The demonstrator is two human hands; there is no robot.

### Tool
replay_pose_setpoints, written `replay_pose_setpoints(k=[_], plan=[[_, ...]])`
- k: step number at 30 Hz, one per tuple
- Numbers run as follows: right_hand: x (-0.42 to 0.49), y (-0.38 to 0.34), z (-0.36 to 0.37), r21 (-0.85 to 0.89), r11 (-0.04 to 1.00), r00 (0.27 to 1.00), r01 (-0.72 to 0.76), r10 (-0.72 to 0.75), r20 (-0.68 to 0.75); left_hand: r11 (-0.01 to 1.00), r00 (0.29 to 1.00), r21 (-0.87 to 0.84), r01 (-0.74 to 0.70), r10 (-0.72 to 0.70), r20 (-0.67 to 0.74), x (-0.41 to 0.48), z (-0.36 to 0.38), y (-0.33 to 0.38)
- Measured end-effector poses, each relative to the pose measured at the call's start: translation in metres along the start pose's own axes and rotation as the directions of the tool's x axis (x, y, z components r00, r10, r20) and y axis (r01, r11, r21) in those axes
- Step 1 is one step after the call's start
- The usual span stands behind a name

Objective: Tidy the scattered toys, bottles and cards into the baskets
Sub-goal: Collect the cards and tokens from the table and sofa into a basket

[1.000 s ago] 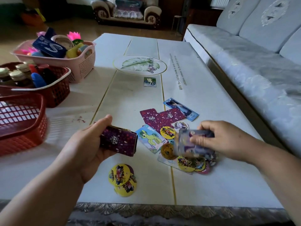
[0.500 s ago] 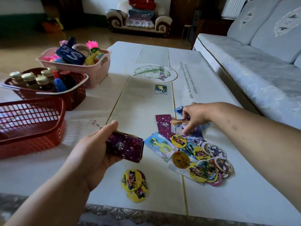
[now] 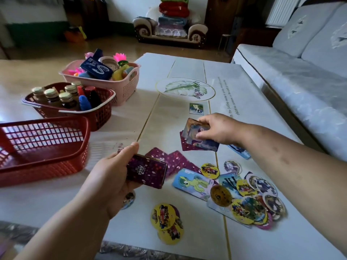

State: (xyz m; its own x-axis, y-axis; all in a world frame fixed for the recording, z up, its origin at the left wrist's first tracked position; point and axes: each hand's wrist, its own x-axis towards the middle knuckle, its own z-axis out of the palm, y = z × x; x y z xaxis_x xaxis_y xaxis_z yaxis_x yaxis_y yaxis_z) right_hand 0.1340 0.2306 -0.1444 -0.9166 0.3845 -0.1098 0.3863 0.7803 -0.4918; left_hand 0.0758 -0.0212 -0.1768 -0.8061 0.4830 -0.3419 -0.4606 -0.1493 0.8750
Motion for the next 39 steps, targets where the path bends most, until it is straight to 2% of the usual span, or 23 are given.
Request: replay_pose_setpoints(k=[3,5,7,9,10,11,13,15,18,22,24,26,27,28,29,31,32,34,37,39], plan=[[0.002,-0.001,0.007,-0.064,0.998,1.000,-0.014,0.013,-0.015,1.000,1.000,-0.006,-0.016,0.016,-0.020,0.003,-0.003,0.002],[0.002,-0.001,0.009,-0.055,0.998,0.995,-0.036,0.031,-0.091,1.000,0.999,-0.012,-0.025,0.024,-0.036,0.005,-0.006,0.004],[0.000,-0.006,0.011,0.215,0.975,0.989,-0.049,0.077,-0.125,0.999,0.998,-0.019,-0.029,0.028,-0.056,0.007,-0.009,0.006],[-0.003,-0.020,0.018,0.486,0.869,0.996,-0.087,0.083,0.031,0.999,0.996,-0.039,-0.037,0.033,-0.088,0.009,-0.012,0.009],[-0.003,-0.029,0.024,0.514,0.849,0.991,-0.119,0.073,0.108,0.998,0.994,-0.048,-0.044,0.039,-0.105,0.009,-0.014,0.010],[-0.001,-0.036,0.033,0.451,0.882,0.985,-0.138,0.074,0.156,0.997,0.992,-0.059,-0.056,0.049,-0.120,0.009,-0.015,0.012],[0.004,-0.053,0.051,0.133,0.983,0.973,-0.128,0.099,0.210,0.994,0.988,-0.075,-0.081,0.070,-0.140,0.009,-0.017,0.014],[0.006,-0.070,0.066,-0.171,0.982,0.972,-0.077,0.112,0.207,0.993,0.987,-0.073,-0.094,0.083,-0.140,0.008,-0.017,0.016],[0.006,-0.084,0.075,-0.228,0.972,0.970,-0.052,0.103,0.221,0.993,0.987,-0.067,-0.096,0.086,-0.134,0.006,-0.014,0.016],[0.006,-0.080,0.066,-0.068,0.993,0.960,-0.095,0.109,0.258,0.994,0.990,-0.069,-0.079,0.070,-0.120,0.003,-0.013,0.014],[0.005,-0.072,0.053,0.168,0.974,0.960,-0.150,0.102,0.262,0.995,0.989,-0.065,-0.080,0.072,-0.126,0.004,-0.015,0.015],[0.005,-0.062,0.033,0.404,0.898,0.974,-0.172,0.095,0.205,0.994,0.987,-0.063,-0.087,0.077,-0.138,0.004,-0.018,0.015],[0.006,-0.058,0.023,0.435,0.891,0.986,-0.132,0.076,0.146,0.994,0.986,-0.066,-0.090,0.080,-0.145,0.004,-0.019,0.015],[0.006,-0.054,0.013,0.368,0.928,0.996,-0.067,0.041,0.079,0.993,0.985,-0.068,-0.094,0.083,-0.150,0.003,-0.020,0.015],[0.007,-0.053,0.008,0.210,0.978,0.998,0.005,-0.017,0.054,0.993,0.984,-0.069,-0.096,0.085,-0.155,0.002,-0.020,0.015],[0.005,-0.061,0.011,-0.155,0.974,0.973,0.168,-0.139,0.182,0.992,0.982,-0.071,-0.101,0.088,-0.167,-0.001,-0.019,0.015],[0.004,-0.065,0.020,-0.256,0.938,0.945,0.233,-0.157,0.286,0.992,0.981,-0.071,-0.104,0.091,-0.171,-0.003,-0.019,0.015],[0.006,-0.072,0.040,-0.348,0.895,0.900,0.278,-0.117,0.419,0.992,0.980,-0.066,-0.108,0.095,-0.172,-0.006,-0.017,0.015],[0.011,-0.073,0.054,-0.452,0.841,0.898,0.297,-0.086,0.431,0.993,0.983,-0.056,-0.100,0.089,-0.161,-0.008,-0.017,0.014],[0.013,-0.071,0.052,-0.457,0.848,0.898,0.270,-0.051,0.437,0.995,0.984,-0.046,-0.091,0.083,-0.159,-0.008,-0.018,0.013]])
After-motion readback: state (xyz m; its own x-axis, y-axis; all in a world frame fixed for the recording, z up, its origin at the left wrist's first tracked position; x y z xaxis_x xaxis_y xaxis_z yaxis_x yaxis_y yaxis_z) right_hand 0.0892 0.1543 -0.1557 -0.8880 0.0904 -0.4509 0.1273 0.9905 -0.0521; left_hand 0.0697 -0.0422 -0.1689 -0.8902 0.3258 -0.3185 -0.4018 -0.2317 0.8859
